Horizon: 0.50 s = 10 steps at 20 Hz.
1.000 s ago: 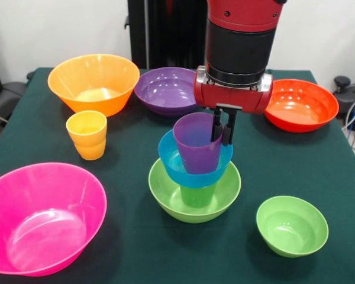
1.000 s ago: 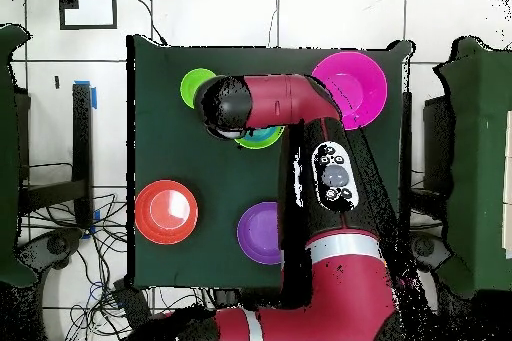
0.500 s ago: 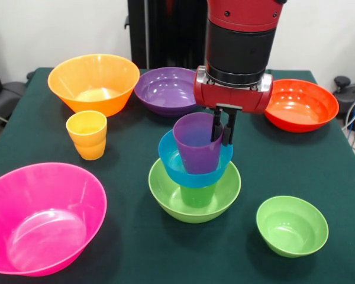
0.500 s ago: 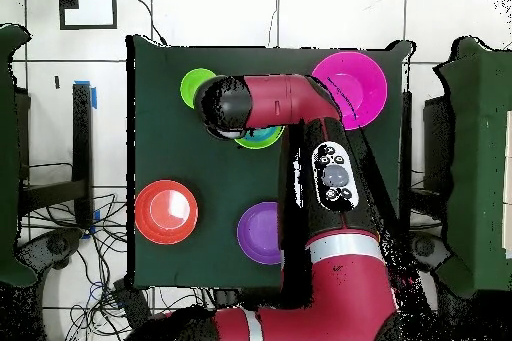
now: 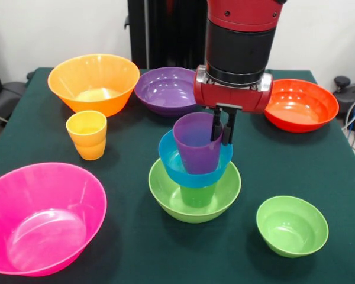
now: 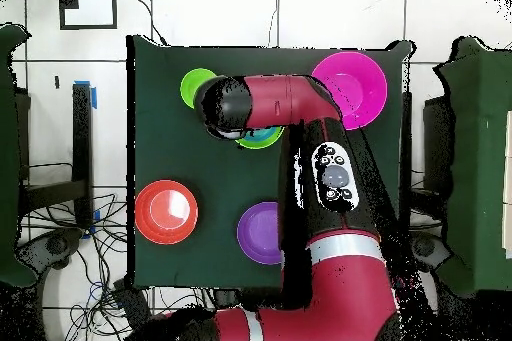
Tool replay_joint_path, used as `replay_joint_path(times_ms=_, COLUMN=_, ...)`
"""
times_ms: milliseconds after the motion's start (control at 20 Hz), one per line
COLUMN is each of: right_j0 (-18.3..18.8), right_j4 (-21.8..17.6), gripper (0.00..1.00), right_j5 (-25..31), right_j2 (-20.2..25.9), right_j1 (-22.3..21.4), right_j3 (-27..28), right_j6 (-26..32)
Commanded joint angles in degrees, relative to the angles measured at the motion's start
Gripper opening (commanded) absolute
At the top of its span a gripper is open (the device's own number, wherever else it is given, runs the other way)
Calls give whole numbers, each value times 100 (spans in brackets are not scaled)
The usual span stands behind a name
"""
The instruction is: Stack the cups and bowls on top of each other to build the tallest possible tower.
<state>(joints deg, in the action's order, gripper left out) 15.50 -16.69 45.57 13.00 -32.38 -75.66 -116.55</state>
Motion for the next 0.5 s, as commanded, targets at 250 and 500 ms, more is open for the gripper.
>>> replay_joint_path(times_ms=250, right_j0=172, right_j4=-640, gripper=0, right_j5=3, right_j2=297, right_j1=-106, right_j3=-521, right_j6=1293)
replay_joint_path(times_ms=500, right_j0=230, right_j4=-650, gripper=0, right_j5=21, right_j2=323, right_j1=-129, right_j3=-536, right_j6=1353)
